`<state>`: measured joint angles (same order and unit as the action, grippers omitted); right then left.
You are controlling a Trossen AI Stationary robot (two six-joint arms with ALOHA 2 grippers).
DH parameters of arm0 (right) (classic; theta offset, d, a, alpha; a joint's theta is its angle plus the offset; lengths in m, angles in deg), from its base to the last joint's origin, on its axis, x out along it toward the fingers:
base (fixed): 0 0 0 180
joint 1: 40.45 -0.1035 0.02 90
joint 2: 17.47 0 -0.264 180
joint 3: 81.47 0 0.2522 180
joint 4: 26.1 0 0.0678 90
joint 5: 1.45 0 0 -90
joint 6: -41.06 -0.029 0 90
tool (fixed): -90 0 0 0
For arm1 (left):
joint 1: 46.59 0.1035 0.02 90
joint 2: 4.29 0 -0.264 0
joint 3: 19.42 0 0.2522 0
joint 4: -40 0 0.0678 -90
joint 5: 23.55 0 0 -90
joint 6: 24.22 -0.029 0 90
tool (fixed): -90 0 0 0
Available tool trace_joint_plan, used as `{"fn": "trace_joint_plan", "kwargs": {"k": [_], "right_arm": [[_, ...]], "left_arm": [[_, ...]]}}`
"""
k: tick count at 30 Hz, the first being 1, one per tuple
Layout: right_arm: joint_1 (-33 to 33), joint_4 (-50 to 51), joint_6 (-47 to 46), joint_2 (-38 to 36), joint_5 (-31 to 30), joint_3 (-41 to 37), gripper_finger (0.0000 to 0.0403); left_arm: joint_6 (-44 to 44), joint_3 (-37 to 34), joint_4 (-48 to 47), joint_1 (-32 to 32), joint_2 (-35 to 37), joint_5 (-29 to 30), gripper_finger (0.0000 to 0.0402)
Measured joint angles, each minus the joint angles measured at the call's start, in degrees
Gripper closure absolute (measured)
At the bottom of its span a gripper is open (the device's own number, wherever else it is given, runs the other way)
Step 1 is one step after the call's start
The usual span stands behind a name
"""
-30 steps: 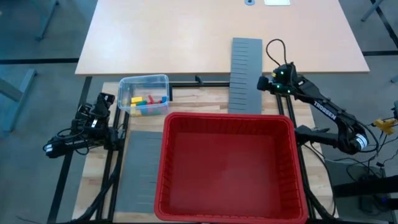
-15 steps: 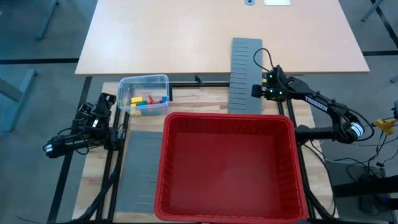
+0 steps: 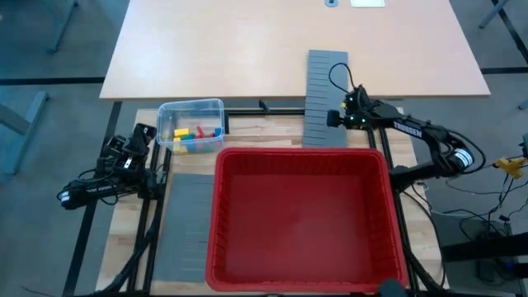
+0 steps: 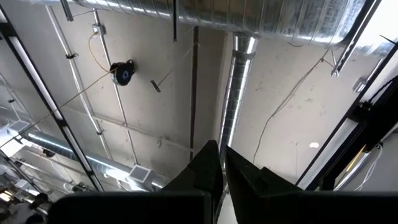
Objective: Sort blocks
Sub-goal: Insert the bin divider into the red bin
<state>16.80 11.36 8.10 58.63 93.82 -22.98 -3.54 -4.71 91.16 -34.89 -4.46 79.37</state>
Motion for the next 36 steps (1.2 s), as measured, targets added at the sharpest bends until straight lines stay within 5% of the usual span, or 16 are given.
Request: {"fn": "trace_joint_plan", "kwargs": {"k": [16, 36], "right_arm": [[3.1, 0.8, 2.9, 4.1, -8.9, 0.0, 0.0103], [3.3, -9.6, 3.6, 11.2, -0.2, 0.1, 0.0178]], "left_arm": [[1.8, 0.0, -0.3, 0.0, 0.0, 0.0, 0.0395], [2.6, 0.0, -1.9, -0.1, -0.2, 0.9, 0.0395]]}}
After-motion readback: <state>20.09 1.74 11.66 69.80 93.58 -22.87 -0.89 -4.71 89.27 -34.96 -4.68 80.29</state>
